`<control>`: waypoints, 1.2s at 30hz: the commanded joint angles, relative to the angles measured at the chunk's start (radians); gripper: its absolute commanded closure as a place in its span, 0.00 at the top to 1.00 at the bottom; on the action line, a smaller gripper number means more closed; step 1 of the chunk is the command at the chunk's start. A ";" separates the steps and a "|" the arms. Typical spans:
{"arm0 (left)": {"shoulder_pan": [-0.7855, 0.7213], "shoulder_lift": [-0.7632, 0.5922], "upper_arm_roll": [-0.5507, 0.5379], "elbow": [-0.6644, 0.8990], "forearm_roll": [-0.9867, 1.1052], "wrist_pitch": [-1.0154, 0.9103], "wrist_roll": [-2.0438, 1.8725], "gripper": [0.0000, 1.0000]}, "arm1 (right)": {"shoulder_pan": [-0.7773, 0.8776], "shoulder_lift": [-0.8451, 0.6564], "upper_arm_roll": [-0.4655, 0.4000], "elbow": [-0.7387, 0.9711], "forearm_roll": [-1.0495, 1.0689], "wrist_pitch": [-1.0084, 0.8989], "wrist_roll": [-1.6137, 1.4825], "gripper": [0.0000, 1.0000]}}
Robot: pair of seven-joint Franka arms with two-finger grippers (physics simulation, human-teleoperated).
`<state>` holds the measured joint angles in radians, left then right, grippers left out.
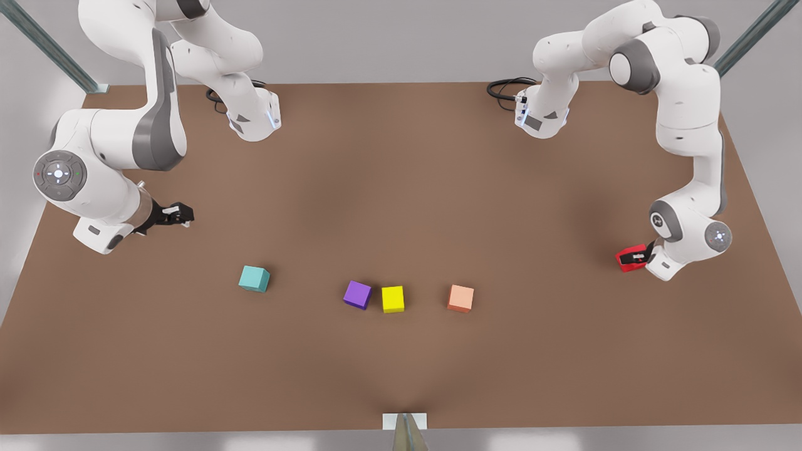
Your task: Pick up red wooden cube and pass to hand red wooden cube and place in blue wooden cube
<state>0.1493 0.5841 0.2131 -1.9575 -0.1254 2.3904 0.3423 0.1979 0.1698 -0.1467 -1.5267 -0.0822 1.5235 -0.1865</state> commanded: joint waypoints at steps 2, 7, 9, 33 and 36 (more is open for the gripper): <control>-0.004 0.006 0.000 0.002 -0.003 0.015 0.055 0.97 | 0.000 -0.003 -0.001 0.000 0.002 0.003 -0.004 1.00; -0.007 -0.001 -0.004 0.003 -0.003 0.003 0.055 0.69 | -0.003 -0.024 -0.002 0.003 0.001 0.001 -0.004 1.00; -0.013 -0.018 -0.026 0.018 -0.003 -0.046 0.049 0.69 | -0.003 -0.024 -0.004 0.003 0.004 0.001 -0.004 1.00; -0.194 0.402 -0.799 0.904 -0.810 -0.320 -0.557 0.69 | 0.032 0.556 0.039 0.252 1.233 0.110 -1.410 1.00; -0.194 0.424 -0.850 0.904 -0.826 -0.241 -0.557 0.69 | 0.072 0.557 0.039 0.240 1.386 0.280 -1.830 1.00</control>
<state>-0.0452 1.0047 -0.6252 -1.0553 -0.9253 2.0300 -0.0434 0.2614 0.7272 -0.1076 -1.2857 1.2063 1.6168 -0.9241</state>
